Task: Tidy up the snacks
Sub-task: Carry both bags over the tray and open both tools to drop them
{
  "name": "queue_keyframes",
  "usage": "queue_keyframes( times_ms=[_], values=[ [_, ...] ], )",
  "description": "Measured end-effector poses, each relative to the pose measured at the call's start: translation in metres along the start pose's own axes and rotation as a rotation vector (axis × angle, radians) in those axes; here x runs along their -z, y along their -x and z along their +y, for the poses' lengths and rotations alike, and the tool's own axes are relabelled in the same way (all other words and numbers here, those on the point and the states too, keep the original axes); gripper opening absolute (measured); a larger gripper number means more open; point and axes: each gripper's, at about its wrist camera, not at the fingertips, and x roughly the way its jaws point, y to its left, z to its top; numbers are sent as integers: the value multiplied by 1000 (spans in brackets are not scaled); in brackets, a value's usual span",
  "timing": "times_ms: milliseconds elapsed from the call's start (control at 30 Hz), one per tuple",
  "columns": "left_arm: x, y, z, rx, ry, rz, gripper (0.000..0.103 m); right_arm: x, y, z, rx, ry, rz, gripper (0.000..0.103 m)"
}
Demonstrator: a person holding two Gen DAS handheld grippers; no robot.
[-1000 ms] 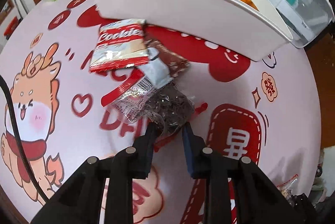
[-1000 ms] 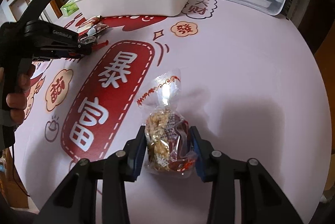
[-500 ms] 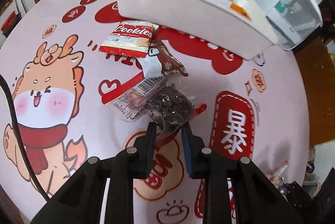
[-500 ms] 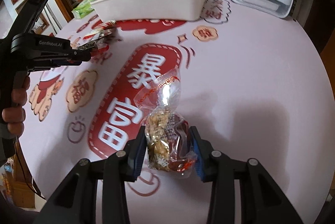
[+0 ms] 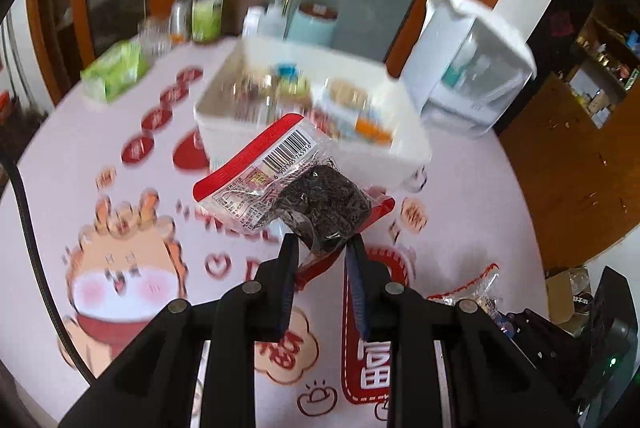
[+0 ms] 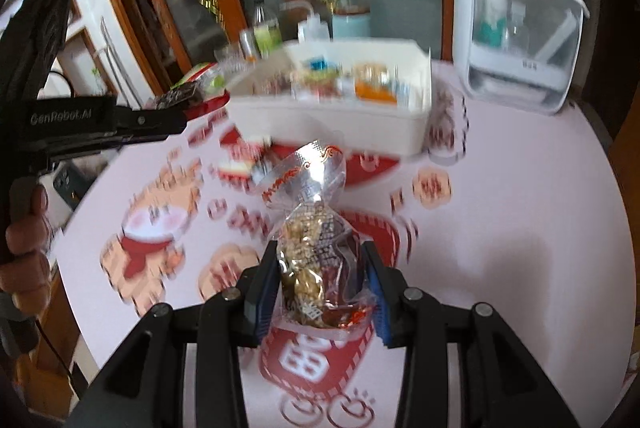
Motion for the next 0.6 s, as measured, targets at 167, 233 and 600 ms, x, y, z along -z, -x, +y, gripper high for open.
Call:
queue_keyframes(
  times_ms=[167, 233, 600],
  values=[
    [-46, 29, 2, -21, -72, -60, 23, -52, 21, 6, 26, -23, -95, 40],
    [-63, 39, 3, -25, -95, -75, 23, -74, 28, 7, 36, -34, -123, 40],
    [-168, 34, 16, -72, -201, -81, 23, -197, 31, 5, 160, -113, -256, 40]
  ],
)
